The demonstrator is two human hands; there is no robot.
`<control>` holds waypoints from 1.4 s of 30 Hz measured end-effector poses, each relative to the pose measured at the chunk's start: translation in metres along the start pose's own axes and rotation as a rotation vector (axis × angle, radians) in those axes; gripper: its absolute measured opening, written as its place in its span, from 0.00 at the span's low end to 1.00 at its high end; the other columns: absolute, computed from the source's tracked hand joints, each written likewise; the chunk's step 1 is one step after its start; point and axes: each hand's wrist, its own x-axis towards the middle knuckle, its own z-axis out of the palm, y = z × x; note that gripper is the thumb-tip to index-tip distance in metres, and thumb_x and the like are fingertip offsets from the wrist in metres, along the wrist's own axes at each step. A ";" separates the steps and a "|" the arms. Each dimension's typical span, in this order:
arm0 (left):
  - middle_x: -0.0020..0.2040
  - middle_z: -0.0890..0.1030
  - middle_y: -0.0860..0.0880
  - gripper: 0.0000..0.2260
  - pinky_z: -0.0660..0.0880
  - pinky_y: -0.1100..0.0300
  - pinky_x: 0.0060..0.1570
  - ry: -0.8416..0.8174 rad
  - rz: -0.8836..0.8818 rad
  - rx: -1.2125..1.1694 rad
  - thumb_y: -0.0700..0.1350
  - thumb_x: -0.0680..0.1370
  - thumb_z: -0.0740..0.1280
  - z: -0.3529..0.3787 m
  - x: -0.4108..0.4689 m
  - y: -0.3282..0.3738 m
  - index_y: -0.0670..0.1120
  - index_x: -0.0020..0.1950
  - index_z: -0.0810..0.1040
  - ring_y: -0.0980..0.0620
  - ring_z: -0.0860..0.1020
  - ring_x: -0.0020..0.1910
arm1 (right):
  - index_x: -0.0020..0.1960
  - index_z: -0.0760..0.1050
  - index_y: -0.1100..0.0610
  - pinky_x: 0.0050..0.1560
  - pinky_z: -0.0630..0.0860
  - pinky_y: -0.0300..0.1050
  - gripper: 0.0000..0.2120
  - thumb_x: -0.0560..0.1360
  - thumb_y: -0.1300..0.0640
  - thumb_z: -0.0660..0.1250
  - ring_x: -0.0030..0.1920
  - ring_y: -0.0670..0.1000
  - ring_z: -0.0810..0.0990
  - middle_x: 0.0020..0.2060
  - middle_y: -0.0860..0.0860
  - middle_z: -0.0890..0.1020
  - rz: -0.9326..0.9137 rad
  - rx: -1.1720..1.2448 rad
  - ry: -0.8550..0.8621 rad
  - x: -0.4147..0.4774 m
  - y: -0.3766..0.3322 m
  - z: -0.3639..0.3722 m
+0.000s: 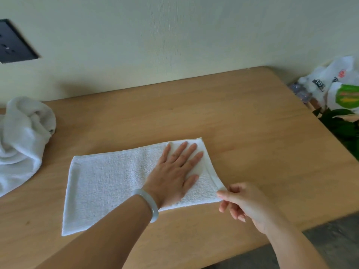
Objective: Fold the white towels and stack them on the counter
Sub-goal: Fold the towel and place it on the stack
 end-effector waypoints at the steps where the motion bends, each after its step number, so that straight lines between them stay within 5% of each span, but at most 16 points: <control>1: 0.81 0.43 0.53 0.27 0.46 0.41 0.76 -0.003 -0.004 0.004 0.60 0.83 0.42 0.001 0.000 0.000 0.54 0.81 0.43 0.50 0.39 0.79 | 0.45 0.78 0.65 0.22 0.63 0.39 0.08 0.76 0.59 0.69 0.23 0.48 0.71 0.34 0.59 0.84 -0.022 -0.004 0.039 0.000 -0.001 0.002; 4: 0.81 0.44 0.52 0.27 0.46 0.42 0.76 0.022 0.000 0.001 0.59 0.83 0.41 0.000 0.001 0.000 0.52 0.81 0.45 0.50 0.40 0.79 | 0.51 0.78 0.56 0.32 0.72 0.37 0.04 0.78 0.57 0.66 0.35 0.46 0.80 0.38 0.51 0.84 -0.174 -0.194 0.351 -0.001 -0.005 0.014; 7: 0.81 0.44 0.51 0.26 0.42 0.45 0.76 0.081 -0.079 -0.131 0.56 0.83 0.40 -0.004 -0.005 0.000 0.50 0.81 0.45 0.52 0.40 0.79 | 0.56 0.77 0.55 0.50 0.73 0.39 0.11 0.79 0.61 0.59 0.50 0.49 0.79 0.49 0.48 0.81 -0.623 -0.452 0.719 0.007 -0.021 0.056; 10: 0.80 0.53 0.48 0.26 0.45 0.46 0.75 0.194 -0.414 -0.161 0.53 0.82 0.43 -0.003 -0.028 -0.008 0.48 0.80 0.53 0.50 0.48 0.79 | 0.66 0.73 0.60 0.68 0.67 0.42 0.20 0.78 0.57 0.53 0.65 0.53 0.75 0.63 0.54 0.78 -0.898 -0.640 0.615 0.043 -0.033 0.109; 13: 0.80 0.55 0.49 0.26 0.46 0.45 0.75 0.171 -0.571 -0.133 0.55 0.82 0.44 0.009 -0.059 -0.024 0.51 0.80 0.55 0.50 0.50 0.79 | 0.74 0.65 0.60 0.75 0.58 0.55 0.25 0.81 0.51 0.48 0.76 0.53 0.60 0.74 0.55 0.66 -0.911 -0.905 0.471 0.075 -0.029 0.136; 17: 0.80 0.51 0.55 0.27 0.44 0.44 0.76 0.149 -0.696 -0.126 0.62 0.80 0.43 0.013 -0.094 -0.052 0.58 0.80 0.51 0.52 0.49 0.79 | 0.79 0.51 0.57 0.76 0.47 0.53 0.31 0.82 0.41 0.42 0.78 0.49 0.46 0.78 0.52 0.51 -0.783 -1.124 0.494 0.095 -0.013 0.101; 25: 0.81 0.49 0.50 0.32 0.44 0.48 0.77 0.162 -1.024 -0.227 0.66 0.77 0.38 0.006 -0.165 -0.095 0.57 0.80 0.46 0.51 0.46 0.79 | 0.78 0.50 0.59 0.76 0.48 0.56 0.34 0.81 0.38 0.38 0.78 0.50 0.47 0.78 0.53 0.52 -0.640 -1.187 0.573 0.100 -0.013 0.080; 29: 0.81 0.51 0.46 0.30 0.42 0.48 0.77 0.194 -0.932 -0.131 0.60 0.80 0.41 -0.003 -0.154 -0.100 0.51 0.80 0.52 0.49 0.47 0.79 | 0.78 0.53 0.61 0.76 0.45 0.57 0.34 0.80 0.39 0.40 0.78 0.53 0.50 0.77 0.56 0.55 -0.657 -1.197 0.615 0.102 -0.023 0.085; 36: 0.80 0.42 0.56 0.32 0.39 0.52 0.77 0.141 -0.855 -0.184 0.63 0.78 0.36 0.006 -0.147 -0.111 0.51 0.81 0.43 0.57 0.38 0.78 | 0.79 0.39 0.54 0.77 0.41 0.53 0.35 0.77 0.37 0.31 0.76 0.47 0.33 0.78 0.48 0.41 -0.613 -1.202 0.450 0.107 -0.027 0.077; 39: 0.80 0.40 0.55 0.32 0.39 0.52 0.77 0.124 -0.890 -0.296 0.65 0.79 0.41 -0.007 -0.147 -0.110 0.52 0.81 0.43 0.55 0.38 0.78 | 0.79 0.41 0.52 0.76 0.37 0.48 0.35 0.79 0.36 0.44 0.76 0.44 0.35 0.78 0.47 0.41 -0.665 -1.013 0.356 0.096 -0.036 0.071; 42: 0.81 0.48 0.47 0.34 0.49 0.49 0.77 0.177 -1.047 -0.479 0.58 0.80 0.59 -0.028 -0.153 -0.104 0.51 0.81 0.46 0.47 0.48 0.79 | 0.78 0.53 0.56 0.74 0.50 0.47 0.36 0.77 0.51 0.67 0.77 0.50 0.51 0.77 0.53 0.56 -0.578 -0.644 0.454 0.075 -0.045 0.056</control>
